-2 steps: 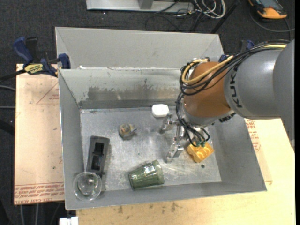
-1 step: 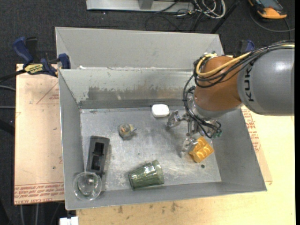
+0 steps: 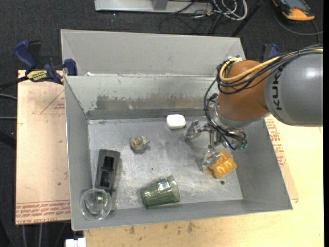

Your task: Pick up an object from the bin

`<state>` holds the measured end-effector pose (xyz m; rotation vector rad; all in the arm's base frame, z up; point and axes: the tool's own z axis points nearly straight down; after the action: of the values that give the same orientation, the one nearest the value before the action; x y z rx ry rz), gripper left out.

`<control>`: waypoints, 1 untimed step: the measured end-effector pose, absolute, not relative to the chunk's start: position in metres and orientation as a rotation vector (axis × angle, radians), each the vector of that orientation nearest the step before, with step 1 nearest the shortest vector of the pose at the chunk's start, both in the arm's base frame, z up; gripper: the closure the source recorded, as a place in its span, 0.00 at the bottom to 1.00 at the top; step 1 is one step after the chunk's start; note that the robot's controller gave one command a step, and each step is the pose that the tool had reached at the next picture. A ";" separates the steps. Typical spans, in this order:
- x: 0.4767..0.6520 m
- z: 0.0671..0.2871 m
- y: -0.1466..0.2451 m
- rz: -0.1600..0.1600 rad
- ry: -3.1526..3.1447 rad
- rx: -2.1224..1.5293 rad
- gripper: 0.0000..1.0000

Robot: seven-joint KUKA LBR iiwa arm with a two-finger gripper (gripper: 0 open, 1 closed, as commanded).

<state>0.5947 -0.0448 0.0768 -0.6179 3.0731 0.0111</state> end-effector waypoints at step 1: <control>0.574 0.086 -0.047 -0.001 3.080 -0.586 0.00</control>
Offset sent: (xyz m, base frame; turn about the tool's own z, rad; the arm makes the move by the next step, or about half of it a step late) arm -0.0659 -0.0667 0.0574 -0.1124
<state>0.5737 -0.0472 0.0857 -0.5857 3.0796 -0.0010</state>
